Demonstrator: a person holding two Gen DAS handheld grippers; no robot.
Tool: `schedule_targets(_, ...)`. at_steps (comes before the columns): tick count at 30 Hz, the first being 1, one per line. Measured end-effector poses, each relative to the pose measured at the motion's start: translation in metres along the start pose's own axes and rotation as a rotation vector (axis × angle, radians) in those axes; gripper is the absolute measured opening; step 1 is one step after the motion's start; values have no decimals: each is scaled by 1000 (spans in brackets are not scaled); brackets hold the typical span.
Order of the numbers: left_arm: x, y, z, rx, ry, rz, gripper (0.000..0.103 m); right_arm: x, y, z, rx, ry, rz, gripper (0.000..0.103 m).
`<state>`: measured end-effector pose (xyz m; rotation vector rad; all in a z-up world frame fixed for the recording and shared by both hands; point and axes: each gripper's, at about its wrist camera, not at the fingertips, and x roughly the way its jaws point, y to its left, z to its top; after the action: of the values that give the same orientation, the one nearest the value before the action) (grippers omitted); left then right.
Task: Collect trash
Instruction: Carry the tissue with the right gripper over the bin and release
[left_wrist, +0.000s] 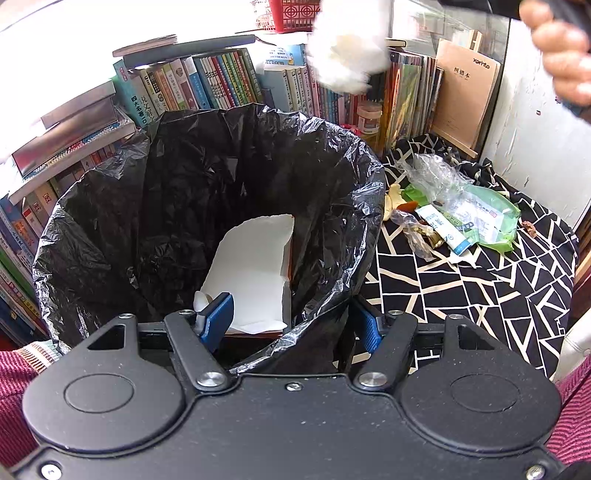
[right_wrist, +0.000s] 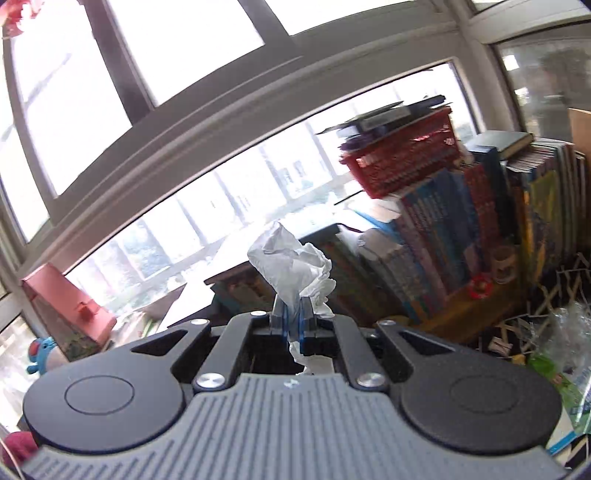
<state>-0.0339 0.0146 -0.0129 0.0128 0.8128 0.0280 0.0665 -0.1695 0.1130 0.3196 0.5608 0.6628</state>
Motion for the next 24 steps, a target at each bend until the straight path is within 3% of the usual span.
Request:
schedule_targets(8,0,0,-1,2,-2,3,66,29,41,-21,-64,137,155,16)
schedule_targets(11,1,1,-1,2,-1,3,66,44,41,-36,-51,209,152,33)
schedule_targets(13,1,1,-1,2,-1,3,66,50,39,-44,-42,243,144,53)
schedule_targets(16,1,1,-1,3,-2,3,66,54,33,-52,-19,277,144,64)
schedule_targets(24,1,1,-1,2,-1,3,66,51,24,-51,-11,269,103,74)
